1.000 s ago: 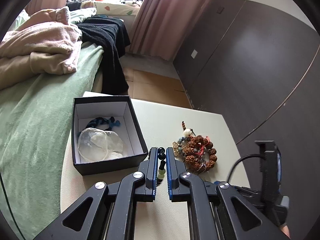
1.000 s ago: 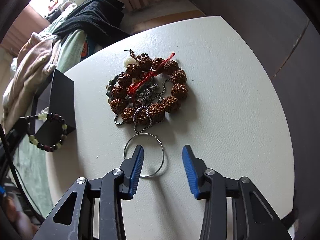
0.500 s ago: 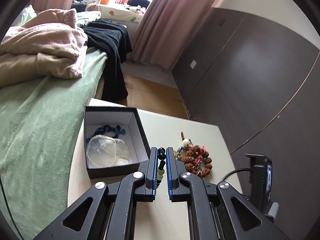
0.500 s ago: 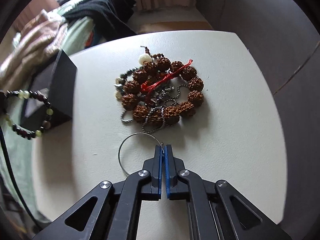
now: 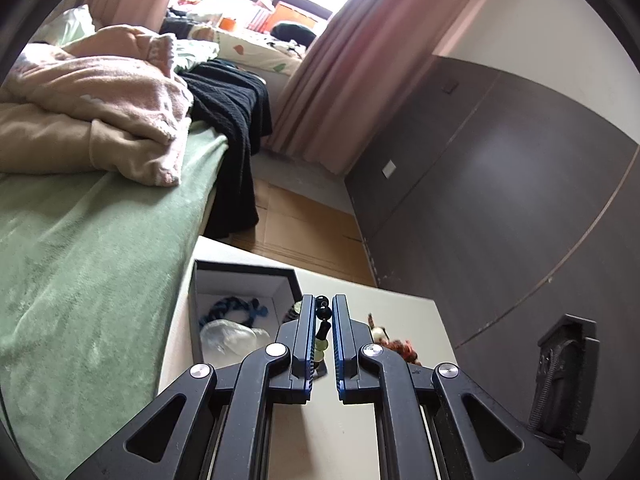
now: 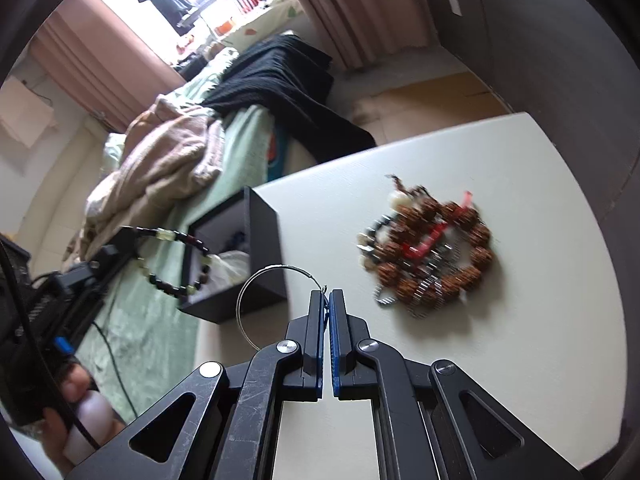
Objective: Organize jewelry
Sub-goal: 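Lower the bead bracelet and silver hoop into the black box and open both tools, then grasp the rudraksha bead bracelet with the left tool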
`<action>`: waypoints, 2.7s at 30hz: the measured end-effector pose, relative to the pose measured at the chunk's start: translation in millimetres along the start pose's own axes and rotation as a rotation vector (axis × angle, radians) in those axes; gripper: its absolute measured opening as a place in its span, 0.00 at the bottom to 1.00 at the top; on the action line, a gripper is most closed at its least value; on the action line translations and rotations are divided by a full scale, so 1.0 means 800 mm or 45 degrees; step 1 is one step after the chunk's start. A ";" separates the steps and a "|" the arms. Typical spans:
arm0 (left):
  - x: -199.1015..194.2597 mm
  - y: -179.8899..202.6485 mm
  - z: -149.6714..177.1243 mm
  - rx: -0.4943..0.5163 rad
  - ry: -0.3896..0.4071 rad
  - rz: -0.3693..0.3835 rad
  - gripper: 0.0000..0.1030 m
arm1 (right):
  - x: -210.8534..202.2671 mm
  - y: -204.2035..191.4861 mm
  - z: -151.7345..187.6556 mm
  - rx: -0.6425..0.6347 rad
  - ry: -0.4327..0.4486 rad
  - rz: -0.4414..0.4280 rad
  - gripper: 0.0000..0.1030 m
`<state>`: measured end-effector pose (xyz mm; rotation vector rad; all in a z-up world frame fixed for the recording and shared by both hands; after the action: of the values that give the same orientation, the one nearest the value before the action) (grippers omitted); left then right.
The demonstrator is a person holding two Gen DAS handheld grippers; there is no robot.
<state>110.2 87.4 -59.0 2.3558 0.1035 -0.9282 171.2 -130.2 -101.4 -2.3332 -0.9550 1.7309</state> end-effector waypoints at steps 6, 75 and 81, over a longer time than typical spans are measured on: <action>0.003 -0.020 -0.016 -0.060 0.030 -0.055 0.09 | 0.014 -0.033 -0.019 -0.021 0.037 -0.089 0.04; 0.039 0.116 0.057 0.119 -0.075 -0.099 0.94 | -0.157 0.149 -0.012 0.368 0.342 0.219 1.00; 0.056 0.155 0.039 0.180 -0.135 -0.067 0.94 | -0.175 0.170 -0.015 0.375 0.406 0.261 1.00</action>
<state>159.9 -37.4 -43.7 2.4368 0.0599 -1.1167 217.2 -309.0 -36.4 -2.4660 -0.3935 1.3799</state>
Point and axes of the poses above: each gripper's, at about its wrist camera, not at the fingertips, and x roughly the way its jaws point, y to its right, z to its underside, the point moved 6 cm from there along x, roughly the way its jaws point, and after that the axes turned 9 degrees about -y, right-handed, at the moved point
